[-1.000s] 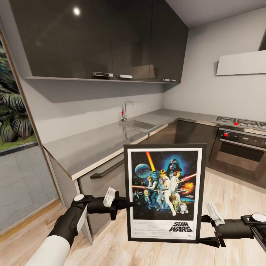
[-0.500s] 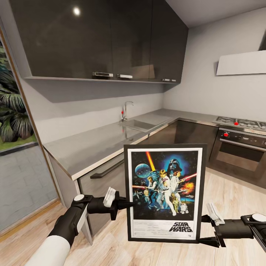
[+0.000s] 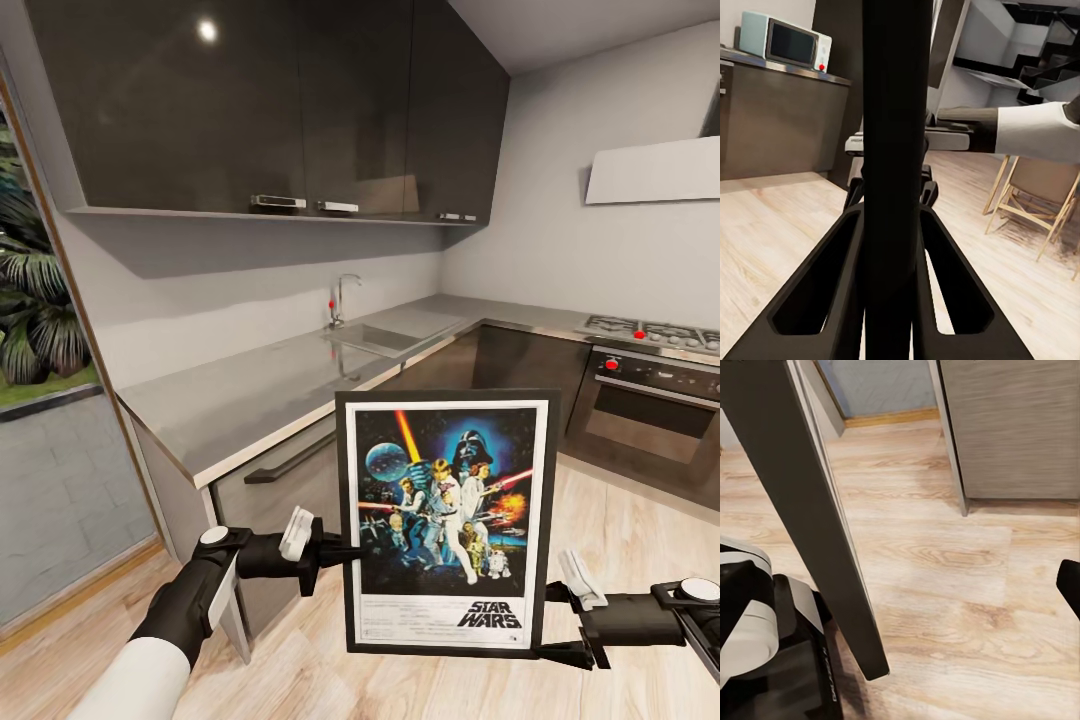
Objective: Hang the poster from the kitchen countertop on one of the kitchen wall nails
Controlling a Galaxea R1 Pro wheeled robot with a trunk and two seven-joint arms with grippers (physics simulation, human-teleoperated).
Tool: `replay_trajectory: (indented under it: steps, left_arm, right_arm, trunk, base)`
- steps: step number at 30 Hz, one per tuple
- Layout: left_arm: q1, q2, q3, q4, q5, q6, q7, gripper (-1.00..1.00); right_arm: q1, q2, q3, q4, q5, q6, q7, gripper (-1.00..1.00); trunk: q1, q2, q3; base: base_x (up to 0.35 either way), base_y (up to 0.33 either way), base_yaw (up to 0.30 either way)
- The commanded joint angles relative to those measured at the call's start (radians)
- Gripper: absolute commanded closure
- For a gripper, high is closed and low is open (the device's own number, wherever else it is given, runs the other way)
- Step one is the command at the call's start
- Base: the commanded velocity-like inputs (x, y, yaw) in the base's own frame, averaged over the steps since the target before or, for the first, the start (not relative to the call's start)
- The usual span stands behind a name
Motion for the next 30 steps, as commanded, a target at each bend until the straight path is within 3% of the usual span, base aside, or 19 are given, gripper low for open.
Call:
replay_trajectory:
  steps: [1, 7, 8, 30]
  left_arm:
    - [-0.001, 0.0, -0.001, 0.0, 0.002, 0.006, -0.001, 1.0]
    - [-0.001, 0.0, -0.001, 0.0, 0.002, 0.006, -0.001, 1.0]
    - [-0.001, 0.0, -0.001, 0.0, 0.002, 0.006, -0.001, 1.0]
    - [-0.001, 0.001, -0.002, -0.002, 0.002, 0.009, -0.001, 1.0]
  right_arm:
    - [-0.001, 0.001, -0.001, 0.0, 0.001, 0.005, 0.004, -1.0]
    - [-0.001, 0.01, -0.001, 0.0, 0.001, 0.005, 0.004, -1.0]
    - [-0.001, 0.011, -0.001, 0.0, 0.001, 0.005, 0.004, 1.0]
    - [-0.001, 0.011, -0.001, 0.0, 0.001, 0.005, 0.004, 1.0]
  trunk:
    - [0.0, -0.001, -0.001]
    - [0.0, -0.001, -0.001]
    - [0.0, -0.001, -0.001]
    - [0.0, -0.001, -0.001]
  base:
    - [0.0, 0.0, 0.0]
    - [0.0, 0.0, 0.0]
    - [0.0, 0.0, 0.0]
    - [0.0, 0.0, 0.0]
